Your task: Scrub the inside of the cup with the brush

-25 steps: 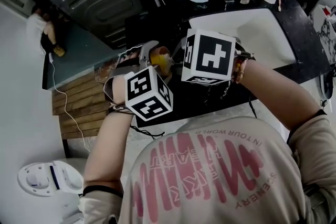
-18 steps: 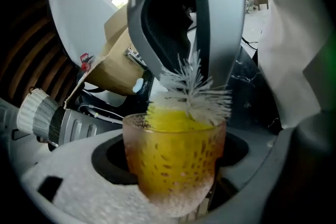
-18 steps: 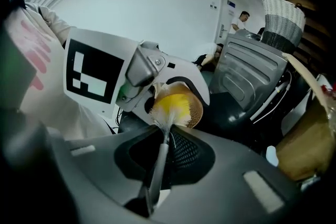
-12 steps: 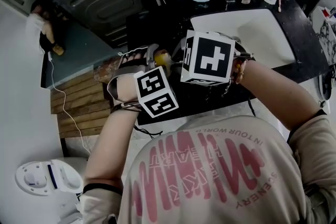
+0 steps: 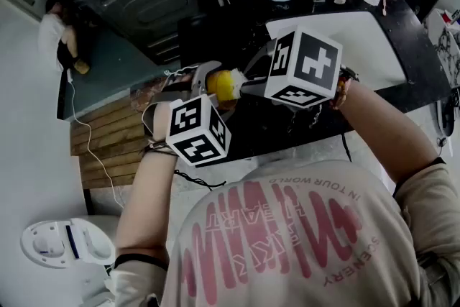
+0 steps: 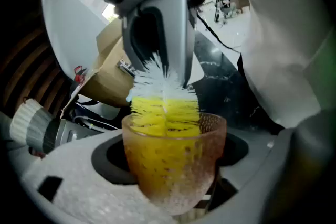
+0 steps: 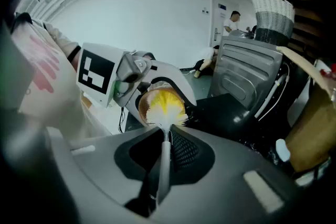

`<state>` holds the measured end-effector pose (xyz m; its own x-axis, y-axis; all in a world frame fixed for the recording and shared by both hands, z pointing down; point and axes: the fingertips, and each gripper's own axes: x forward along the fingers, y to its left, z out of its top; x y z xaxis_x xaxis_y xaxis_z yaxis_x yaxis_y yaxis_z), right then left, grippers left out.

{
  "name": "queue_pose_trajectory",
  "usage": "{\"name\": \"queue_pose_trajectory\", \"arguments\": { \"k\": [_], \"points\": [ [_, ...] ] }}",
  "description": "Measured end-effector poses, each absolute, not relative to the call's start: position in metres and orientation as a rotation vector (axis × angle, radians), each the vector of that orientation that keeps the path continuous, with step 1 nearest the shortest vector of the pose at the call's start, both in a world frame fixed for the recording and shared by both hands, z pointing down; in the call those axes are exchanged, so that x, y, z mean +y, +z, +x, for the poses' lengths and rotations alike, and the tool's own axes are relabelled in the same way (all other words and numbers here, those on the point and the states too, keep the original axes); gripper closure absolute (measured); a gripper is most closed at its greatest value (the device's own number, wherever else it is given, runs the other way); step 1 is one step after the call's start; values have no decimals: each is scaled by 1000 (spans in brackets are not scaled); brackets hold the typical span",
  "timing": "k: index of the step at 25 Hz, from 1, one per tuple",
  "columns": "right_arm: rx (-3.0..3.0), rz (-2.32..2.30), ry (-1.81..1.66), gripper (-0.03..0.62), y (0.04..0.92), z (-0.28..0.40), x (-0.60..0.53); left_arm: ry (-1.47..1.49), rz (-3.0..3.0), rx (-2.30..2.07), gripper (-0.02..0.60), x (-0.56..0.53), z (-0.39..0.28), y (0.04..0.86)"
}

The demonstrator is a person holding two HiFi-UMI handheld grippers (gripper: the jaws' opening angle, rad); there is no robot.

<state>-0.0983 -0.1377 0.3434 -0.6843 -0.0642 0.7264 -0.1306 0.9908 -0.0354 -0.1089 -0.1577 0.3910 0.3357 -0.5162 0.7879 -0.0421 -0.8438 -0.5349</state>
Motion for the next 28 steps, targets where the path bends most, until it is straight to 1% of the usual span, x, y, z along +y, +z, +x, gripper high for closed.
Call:
{"name": "queue_pose_trajectory", "arguments": {
  "k": [7, 13, 20, 28],
  "points": [
    [-2430, 104, 252, 551, 338, -111, -118, -1290, -2481, 562, 176, -140, -113, 366],
    [-2479, 118, 336, 551, 341, -128, -101, -1132, -2663, 740, 176, -134, -130, 359],
    [-2482, 190, 359, 551, 352, -146, -87, -1098, -2674, 965, 175, -132, -151, 375],
    [-2539, 275, 373, 551, 349, -139, -94, -962, -2700, 1218, 175, -145, -152, 372]
  ]
}}
